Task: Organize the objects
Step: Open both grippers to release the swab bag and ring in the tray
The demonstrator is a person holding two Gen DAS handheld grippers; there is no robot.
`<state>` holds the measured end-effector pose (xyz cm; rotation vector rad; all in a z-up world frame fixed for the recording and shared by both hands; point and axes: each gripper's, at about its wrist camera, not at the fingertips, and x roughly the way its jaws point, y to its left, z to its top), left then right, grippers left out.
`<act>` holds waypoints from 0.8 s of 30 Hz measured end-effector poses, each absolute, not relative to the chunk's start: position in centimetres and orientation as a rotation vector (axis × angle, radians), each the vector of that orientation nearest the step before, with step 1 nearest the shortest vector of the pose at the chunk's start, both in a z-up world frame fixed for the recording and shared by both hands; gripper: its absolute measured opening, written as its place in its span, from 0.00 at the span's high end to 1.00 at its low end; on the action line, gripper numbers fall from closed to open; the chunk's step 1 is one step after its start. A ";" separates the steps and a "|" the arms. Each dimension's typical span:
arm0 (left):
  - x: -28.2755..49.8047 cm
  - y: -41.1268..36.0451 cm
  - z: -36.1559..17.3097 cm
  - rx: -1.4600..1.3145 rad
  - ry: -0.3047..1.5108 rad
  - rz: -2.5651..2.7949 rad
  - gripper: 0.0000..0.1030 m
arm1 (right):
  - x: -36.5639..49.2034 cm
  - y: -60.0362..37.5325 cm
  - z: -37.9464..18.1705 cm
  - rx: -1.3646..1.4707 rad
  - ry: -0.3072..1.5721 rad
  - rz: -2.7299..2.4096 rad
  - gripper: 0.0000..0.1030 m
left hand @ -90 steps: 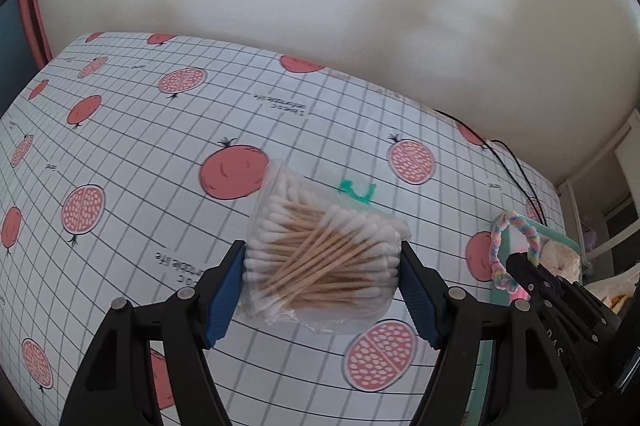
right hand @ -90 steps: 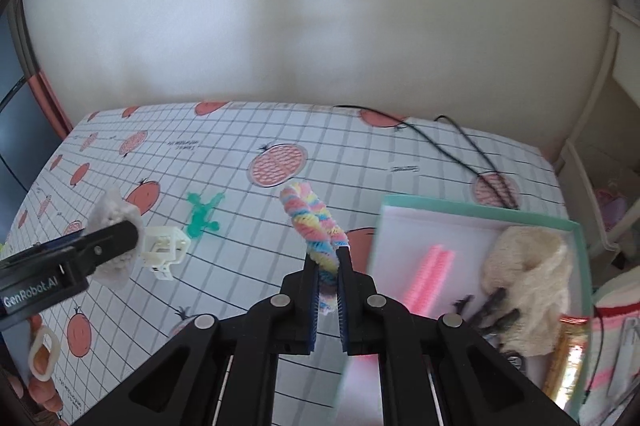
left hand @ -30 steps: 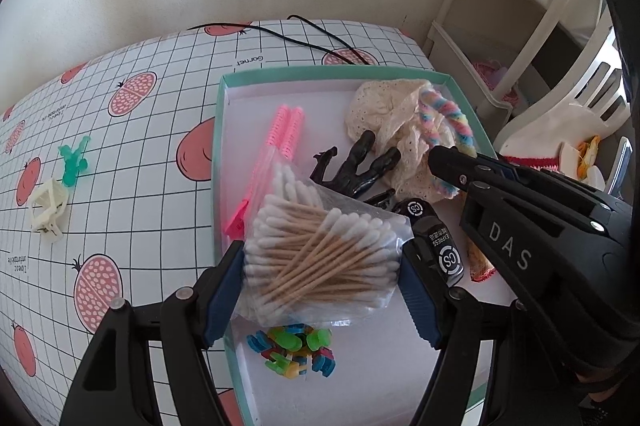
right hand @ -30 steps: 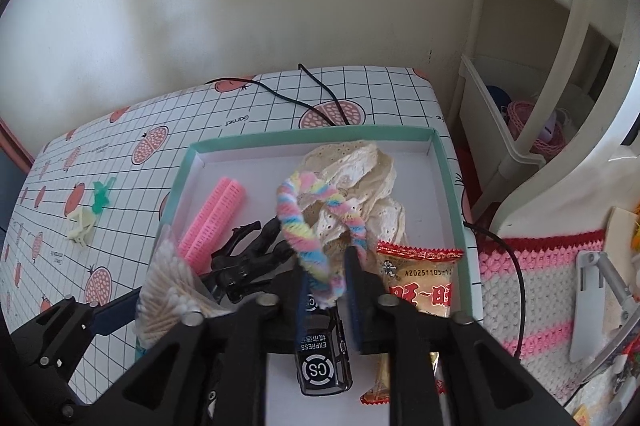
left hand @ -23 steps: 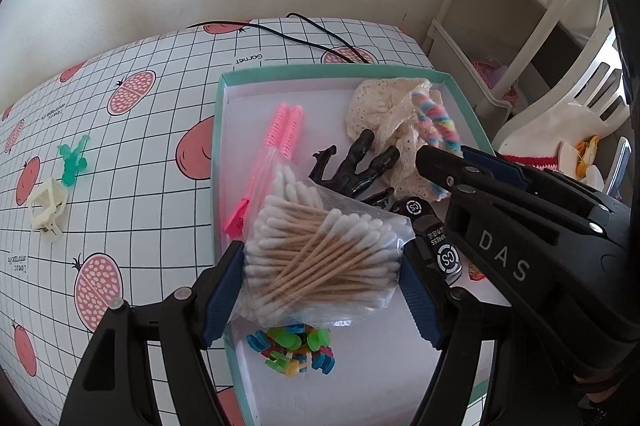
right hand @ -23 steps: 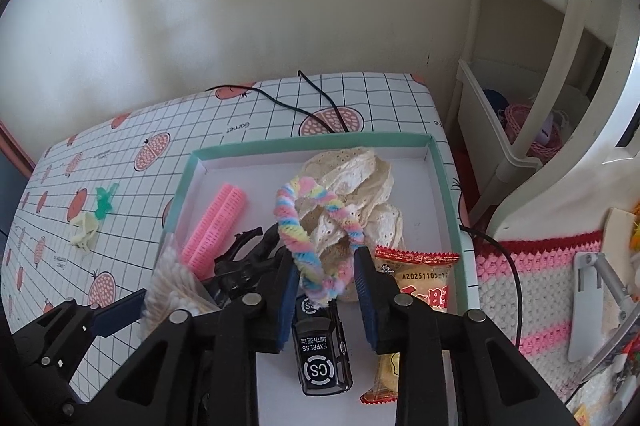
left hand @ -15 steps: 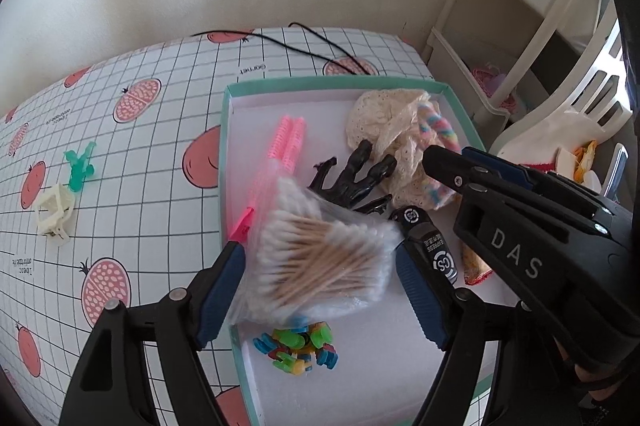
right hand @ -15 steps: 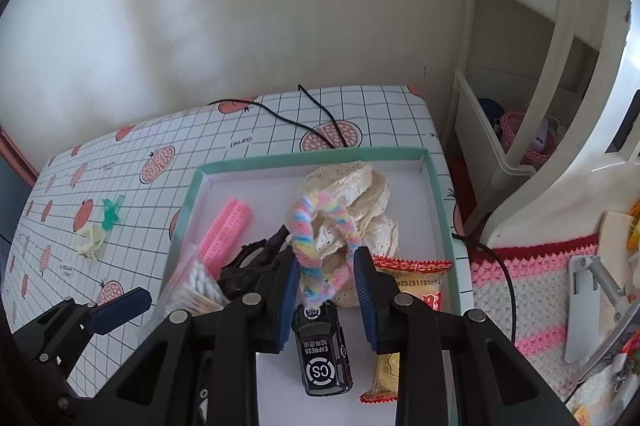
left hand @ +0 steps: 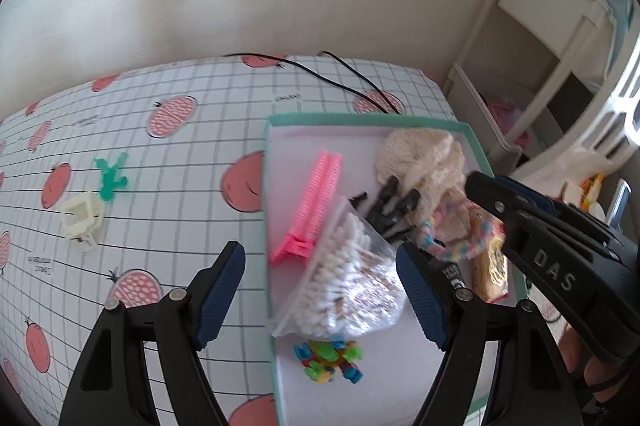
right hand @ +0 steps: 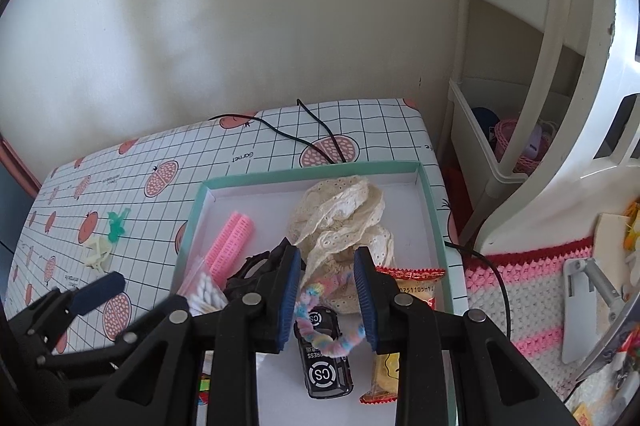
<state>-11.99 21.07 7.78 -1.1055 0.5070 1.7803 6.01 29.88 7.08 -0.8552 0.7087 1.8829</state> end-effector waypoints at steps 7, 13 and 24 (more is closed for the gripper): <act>-13.3 20.4 8.2 -1.088 0.483 1.870 0.24 | 5.6 29.8 6.4 -0.893 0.701 1.872 0.70; -14.4 20.0 8.4 -1.072 0.471 1.943 0.24 | 5.3 29.6 6.0 -0.908 0.682 1.867 0.51; -16.2 18.8 8.8 -1.036 0.439 2.075 0.02 | 5.1 29.5 5.9 -0.893 0.672 1.875 0.17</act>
